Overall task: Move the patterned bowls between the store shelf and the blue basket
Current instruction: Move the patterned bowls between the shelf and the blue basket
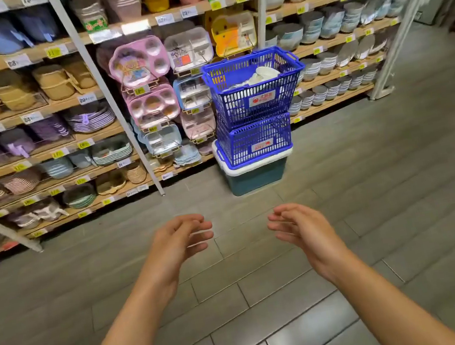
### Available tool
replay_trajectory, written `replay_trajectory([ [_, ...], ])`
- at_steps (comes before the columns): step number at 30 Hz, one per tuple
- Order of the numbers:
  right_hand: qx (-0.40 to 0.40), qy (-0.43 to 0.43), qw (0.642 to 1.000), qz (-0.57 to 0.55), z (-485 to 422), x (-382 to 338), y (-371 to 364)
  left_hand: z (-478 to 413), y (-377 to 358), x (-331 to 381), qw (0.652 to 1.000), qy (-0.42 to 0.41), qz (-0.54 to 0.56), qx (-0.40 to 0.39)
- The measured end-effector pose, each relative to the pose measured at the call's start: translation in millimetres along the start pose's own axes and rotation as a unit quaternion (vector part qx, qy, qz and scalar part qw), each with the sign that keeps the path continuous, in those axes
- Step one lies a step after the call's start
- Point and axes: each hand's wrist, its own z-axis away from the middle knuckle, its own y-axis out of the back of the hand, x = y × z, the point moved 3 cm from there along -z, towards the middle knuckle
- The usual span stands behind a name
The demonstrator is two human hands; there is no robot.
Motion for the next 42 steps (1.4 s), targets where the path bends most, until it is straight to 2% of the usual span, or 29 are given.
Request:
replay_trajectory([
  [8,0.041,-0.006,0.999,-0.010,-129.0,-40.5,-22.4,-135.4,-11.0,44.6,1.000,0.003,0.004,-0.019],
  [19,0.097,-0.021,0.995,0.011,-331.1,-124.3,-46.1,-359.6,-49.1,144.9,0.998,0.009,-0.003,-0.061],
  [24,0.129,-0.024,0.991,0.018,-429.5,-162.8,-31.5,-469.0,-91.6,176.7,0.997,0.022,-0.021,-0.070],
  [31,0.120,-0.043,0.991,0.030,-588.8,-204.1,-5.5,-611.1,-165.9,217.9,0.996,0.023,-0.056,-0.064],
  [39,0.113,-0.057,0.991,0.048,-731.4,-269.6,25.6,-734.8,-248.2,264.4,0.994,0.056,-0.080,-0.045],
  [42,0.118,-0.069,0.989,0.062,-773.3,-283.3,33.6,-772.8,-277.6,272.7,0.990,0.082,-0.090,-0.070],
])
